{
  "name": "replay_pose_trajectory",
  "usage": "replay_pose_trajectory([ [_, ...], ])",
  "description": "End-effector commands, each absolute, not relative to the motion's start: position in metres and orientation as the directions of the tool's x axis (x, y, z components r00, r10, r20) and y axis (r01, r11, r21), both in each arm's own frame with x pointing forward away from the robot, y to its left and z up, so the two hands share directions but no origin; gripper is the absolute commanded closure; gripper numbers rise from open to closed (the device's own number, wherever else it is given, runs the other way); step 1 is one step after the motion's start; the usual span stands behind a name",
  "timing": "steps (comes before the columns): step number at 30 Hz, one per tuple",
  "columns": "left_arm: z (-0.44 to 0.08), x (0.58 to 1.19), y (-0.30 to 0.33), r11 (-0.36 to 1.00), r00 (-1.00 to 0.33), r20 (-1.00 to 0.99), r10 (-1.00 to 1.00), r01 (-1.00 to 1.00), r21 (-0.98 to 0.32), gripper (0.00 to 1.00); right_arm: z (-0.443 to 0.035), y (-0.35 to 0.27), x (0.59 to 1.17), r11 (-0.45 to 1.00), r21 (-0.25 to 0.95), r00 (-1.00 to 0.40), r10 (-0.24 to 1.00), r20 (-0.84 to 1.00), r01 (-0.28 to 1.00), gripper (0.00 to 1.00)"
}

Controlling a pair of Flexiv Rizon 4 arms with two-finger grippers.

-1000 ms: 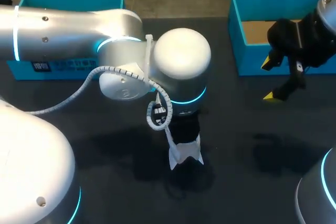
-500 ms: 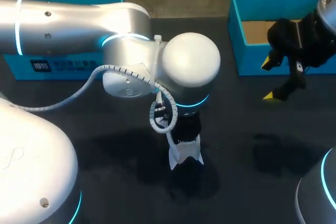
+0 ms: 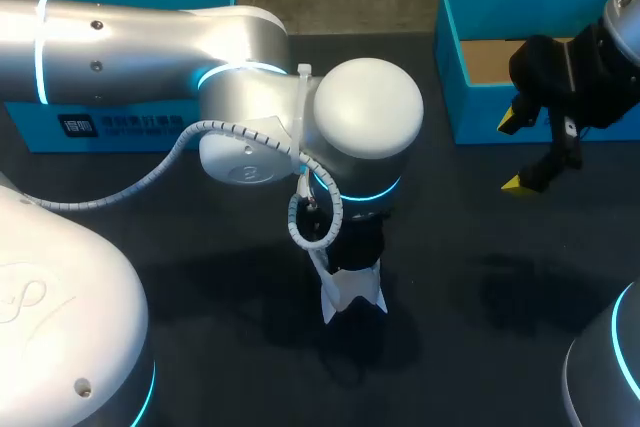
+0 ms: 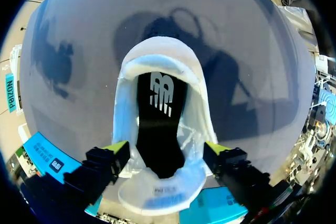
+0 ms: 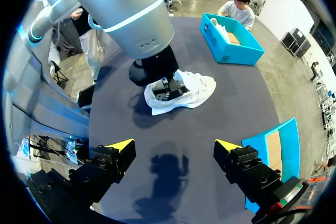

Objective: Take the shoe out of the shoebox, open the shoe tongue, remove and reinsert the insole, then place the shoe into the shoebox

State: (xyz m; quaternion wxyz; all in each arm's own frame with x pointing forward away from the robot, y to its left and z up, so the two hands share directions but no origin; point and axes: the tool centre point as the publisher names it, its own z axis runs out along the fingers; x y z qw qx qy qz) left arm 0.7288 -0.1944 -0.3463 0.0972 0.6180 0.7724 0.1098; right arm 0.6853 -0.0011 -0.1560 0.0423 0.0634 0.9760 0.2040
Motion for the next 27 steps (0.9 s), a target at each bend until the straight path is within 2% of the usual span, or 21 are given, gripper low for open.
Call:
replay_pose_trajectory([
  [1,-0.348,0.734,-0.196,0.212,-0.218,-0.01,0.976,0.935,0.284,0.0,-0.156,0.001,0.688,0.91,0.4,-0.989,0.139,-0.052,0.107,0.0],
  [24,-0.316,0.769,-0.193,0.215,-0.222,-0.015,0.975,0.922,0.321,0.0,-0.156,0.001,0.688,0.91,0.4,-0.989,0.139,-0.052,0.107,0.0],
  [25,-0.314,0.77,-0.192,0.211,-0.219,-0.012,0.976,0.922,0.325,0.06,-0.156,0.001,0.688,0.91,0.4,-0.989,0.139,-0.052,0.107,0.0],
  [26,-0.312,0.77,-0.192,0.206,-0.216,-0.006,0.976,0.922,0.328,0.23,-0.156,0.001,0.688,0.91,0.4,-0.989,0.139,-0.052,0.107,0.0],
  [27,-0.31,0.771,-0.192,0.204,-0.215,-0.004,0.977,0.922,0.328,0.31,-0.156,0.001,0.688,0.91,0.4,-0.989,0.139,-0.052,0.107,0.0],
])
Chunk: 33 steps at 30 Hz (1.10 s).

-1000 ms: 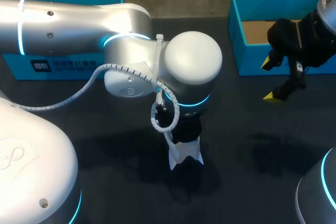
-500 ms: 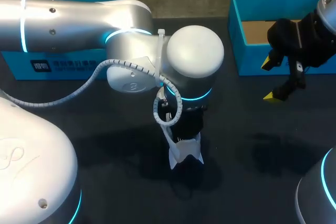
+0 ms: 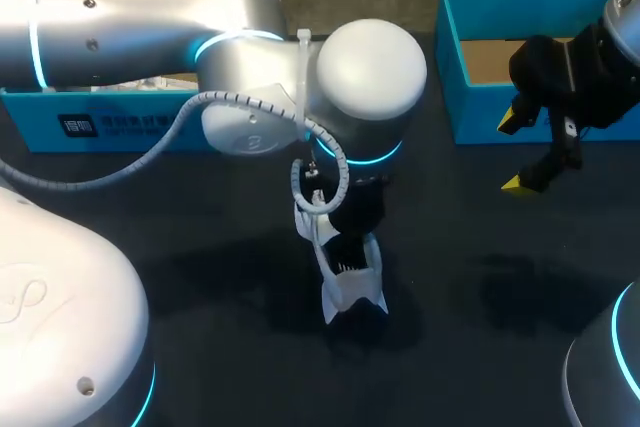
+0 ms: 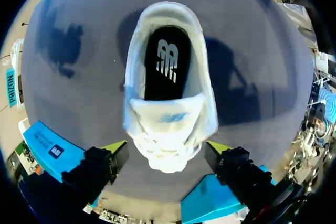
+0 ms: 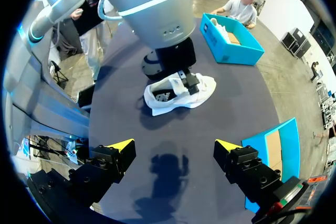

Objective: Take the shoe out of the shoebox, open the shoe tongue, remove and reinsert the insole, then place the shoe into the shoebox

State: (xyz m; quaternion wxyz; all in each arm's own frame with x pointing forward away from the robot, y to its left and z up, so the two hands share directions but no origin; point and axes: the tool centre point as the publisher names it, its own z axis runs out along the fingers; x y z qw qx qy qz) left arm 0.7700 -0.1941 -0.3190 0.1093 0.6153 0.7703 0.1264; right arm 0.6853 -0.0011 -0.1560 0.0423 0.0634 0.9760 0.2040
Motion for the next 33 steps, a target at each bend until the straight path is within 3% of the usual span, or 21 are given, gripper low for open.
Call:
replay_pose_trajectory([
  [1,-0.308,0.771,-0.192,0.201,-0.211,-0.004,0.977,0.923,0.328,0.36,-0.156,0.001,0.688,0.91,0.4,-0.989,0.139,-0.052,0.107,0.0],
  [2,-0.307,0.771,-0.192,0.195,-0.207,0.0,0.978,0.924,0.329,0.43,-0.156,0.001,0.688,0.91,0.4,-0.989,0.139,-0.052,0.107,0.0],
  [3,-0.307,0.771,-0.191,0.193,-0.205,0.001,0.979,0.924,0.33,0.56,-0.156,0.001,0.688,0.91,0.4,-0.989,0.139,-0.052,0.107,0.0],
  [5,-0.306,0.772,-0.191,0.19,-0.203,0.003,0.979,0.924,0.33,0.64,-0.156,0.001,0.688,0.91,0.4,-0.989,0.139,-0.052,0.107,0.0],
  [9,-0.306,0.768,-0.19,0.189,-0.197,-0.009,0.98,0.926,0.328,0.67,-0.156,0.001,0.688,0.91,0.4,-0.989,0.139,-0.052,0.107,0.0],
  [10,-0.307,0.767,-0.19,0.189,-0.195,-0.014,0.981,0.926,0.327,0.76,-0.156,0.001,0.688,0.91,0.4,-0.989,0.139,-0.052,0.107,0.0],
  [11,-0.307,0.765,-0.19,0.187,-0.192,-0.016,0.981,0.927,0.326,0.77,-0.156,0.001,0.688,0.91,0.4,-0.989,0.139,-0.052,0.107,0.0],
  [28,-0.335,0.739,-0.194,0.188,-0.187,-0.028,0.982,0.946,0.264,0.71,-0.156,0.001,0.688,0.91,0.4,-0.989,0.139,-0.052,0.107,0.0],
  [33,-0.316,0.741,-0.188,0.224,-0.222,-0.044,0.974,0.928,0.298,0.6,-0.156,0.001,0.688,0.91,0.4,-0.989,0.139,-0.052,0.107,0.0],
])
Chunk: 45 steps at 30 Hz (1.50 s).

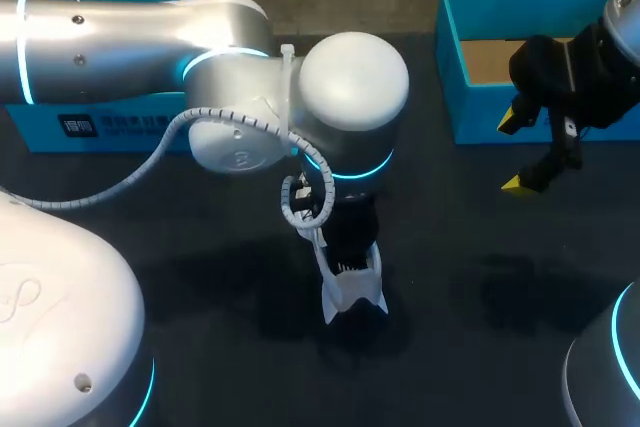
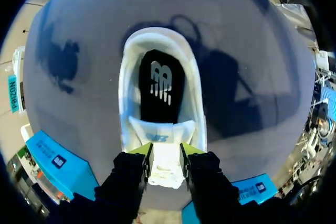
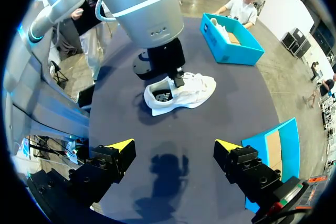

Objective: Take the shoe out of the shoebox, open the shoe tongue, remove and reinsert the insole, then place the shoe into the shoebox

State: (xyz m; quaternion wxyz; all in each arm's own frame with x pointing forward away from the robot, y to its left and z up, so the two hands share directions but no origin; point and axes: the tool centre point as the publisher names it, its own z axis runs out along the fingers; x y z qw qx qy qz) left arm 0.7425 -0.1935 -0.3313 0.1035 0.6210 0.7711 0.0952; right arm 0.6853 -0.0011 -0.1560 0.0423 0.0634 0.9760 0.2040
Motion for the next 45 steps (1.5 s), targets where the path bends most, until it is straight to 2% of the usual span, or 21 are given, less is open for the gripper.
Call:
replay_pose_trajectory([
  [1,-0.313,0.741,-0.187,0.233,-0.228,-0.053,0.972,0.924,0.303,0.6,-0.156,0.001,0.688,0.91,0.4,-0.989,0.139,-0.052,0.107,0.0],
  [19,-0.334,0.735,-0.2,0.286,-0.274,-0.079,0.958,0.923,0.257,0.6,-0.156,0.001,0.688,0.91,0.4,-0.989,0.139,-0.052,0.107,0.0],
  [25,-0.329,0.729,-0.201,0.383,-0.374,-0.086,0.924,0.885,0.264,0.59,-0.156,0.001,0.688,0.91,0.4,-0.989,0.139,-0.052,0.107,0.0],
  [31,-0.31,0.731,-0.187,0.615,-0.602,-0.135,0.787,0.752,0.237,0.57,-0.156,0.001,0.688,0.91,0.4,-0.989,0.139,-0.052,0.107,0.0],
  [32,-0.309,0.731,-0.185,0.64,-0.625,-0.143,0.768,0.738,0.212,0.53,-0.156,0.001,0.688,0.91,0.4,-0.989,0.139,-0.052,0.107,0.0],
  [34,-0.308,0.728,-0.184,0.656,-0.64,-0.146,0.755,0.726,0.208,0.0,-0.156,0.001,0.688,0.91,0.4,-0.989,0.139,-0.052,0.107,0.0],
  [45,-0.308,0.728,-0.184,0.656,-0.64,-0.146,0.755,0.726,0.208,0.0,-0.156,0.001,0.688,0.91,0.4,-0.989,0.139,-0.052,0.107,0.0],
])
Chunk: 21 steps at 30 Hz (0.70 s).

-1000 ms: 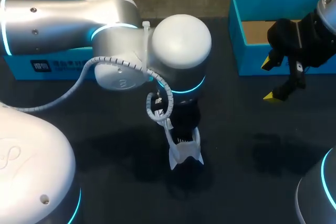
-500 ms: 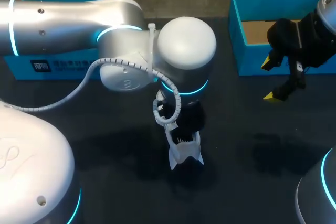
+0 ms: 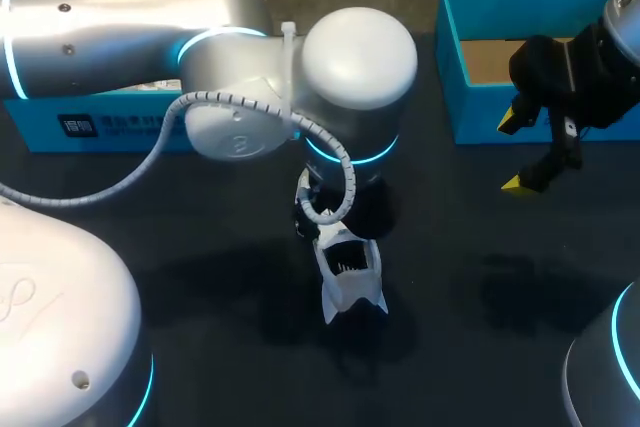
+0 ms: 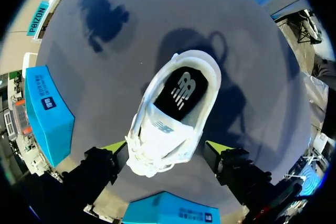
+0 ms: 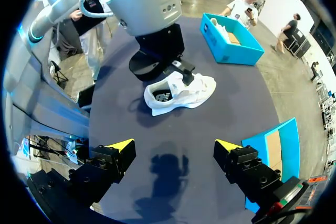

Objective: Take the shoe out of the shoebox, open the shoe tongue, remove and reinsert the insole, then place the shoe into the shoebox

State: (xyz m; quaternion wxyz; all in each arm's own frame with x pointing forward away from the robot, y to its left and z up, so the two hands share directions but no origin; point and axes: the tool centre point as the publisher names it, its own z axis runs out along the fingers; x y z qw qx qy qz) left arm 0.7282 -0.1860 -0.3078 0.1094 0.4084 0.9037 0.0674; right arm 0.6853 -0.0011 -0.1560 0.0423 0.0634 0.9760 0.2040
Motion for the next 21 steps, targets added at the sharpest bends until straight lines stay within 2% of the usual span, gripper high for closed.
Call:
replay_pose_trajectory([
  [1,-0.308,0.728,-0.184,0.656,-0.64,-0.146,0.755,0.726,0.208,0.0,-0.156,0.001,0.688,0.91,0.4,-0.989,0.139,-0.052,0.107,0.0],
  [4,-0.307,0.725,-0.183,0.674,-0.653,-0.17,0.738,0.711,0.198,0.0,-0.156,0.001,0.688,0.91,0.4,-0.989,0.139,-0.052,0.107,0.0],
  [10,-0.3,0.717,-0.185,0.832,-0.799,-0.249,0.548,0.551,0.064,0.0,-0.156,0.001,0.688,0.91,0.4,-0.989,0.139,-0.052,0.107,0.0],
  [18,-0.291,0.705,-0.184,0.959,-0.952,-0.138,0.273,0.28,-0.034,0.0,-0.156,0.001,0.688,0.91,0.4,-0.989,0.139,-0.052,0.107,0.0],
  [21,-0.29,0.699,-0.183,0.985,-0.974,-0.147,0.17,0.174,-0.018,0.0,-0.156,0.001,0.688,0.91,0.4,-0.989,0.139,-0.052,0.107,0.0],
])
